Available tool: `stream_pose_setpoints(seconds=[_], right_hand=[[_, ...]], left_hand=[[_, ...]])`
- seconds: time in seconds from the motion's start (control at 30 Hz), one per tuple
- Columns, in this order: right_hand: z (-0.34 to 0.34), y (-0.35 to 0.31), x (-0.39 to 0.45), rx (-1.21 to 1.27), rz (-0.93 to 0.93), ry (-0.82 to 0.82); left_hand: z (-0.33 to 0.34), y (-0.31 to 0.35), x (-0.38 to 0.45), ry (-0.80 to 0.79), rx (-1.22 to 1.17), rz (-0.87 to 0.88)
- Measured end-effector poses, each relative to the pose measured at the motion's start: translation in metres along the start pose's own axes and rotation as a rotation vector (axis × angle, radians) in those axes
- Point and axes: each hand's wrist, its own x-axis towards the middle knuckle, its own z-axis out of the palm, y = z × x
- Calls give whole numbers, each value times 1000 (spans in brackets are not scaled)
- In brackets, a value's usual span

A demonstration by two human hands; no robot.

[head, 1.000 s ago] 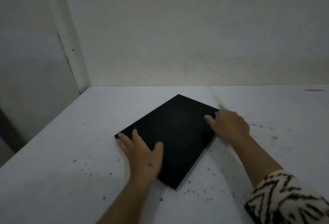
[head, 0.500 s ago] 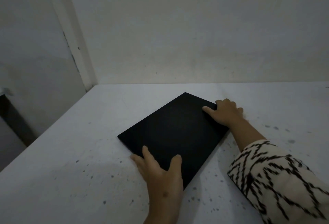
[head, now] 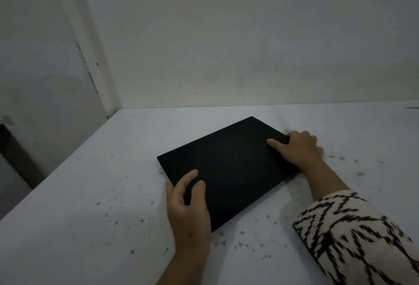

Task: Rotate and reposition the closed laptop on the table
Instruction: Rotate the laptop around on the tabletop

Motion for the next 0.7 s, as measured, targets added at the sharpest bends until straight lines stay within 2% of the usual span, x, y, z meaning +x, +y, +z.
stream_pose_setpoints(seconds=[0.2, 0.4, 0.53, 0.7], right_hand=[[-19, 31, -34, 42, 120, 83], [-28, 53, -75, 82, 220, 140], [-27, 55, -99, 94, 267, 175], [-20, 52, -112, 109, 296, 181]], left_hand=[[-5, 3, 6, -120, -72, 34], [-7, 10, 27, -234, -157, -89], [-9, 17, 49, -406, -208, -177], [-19, 11, 68, -521, -184, -178]])
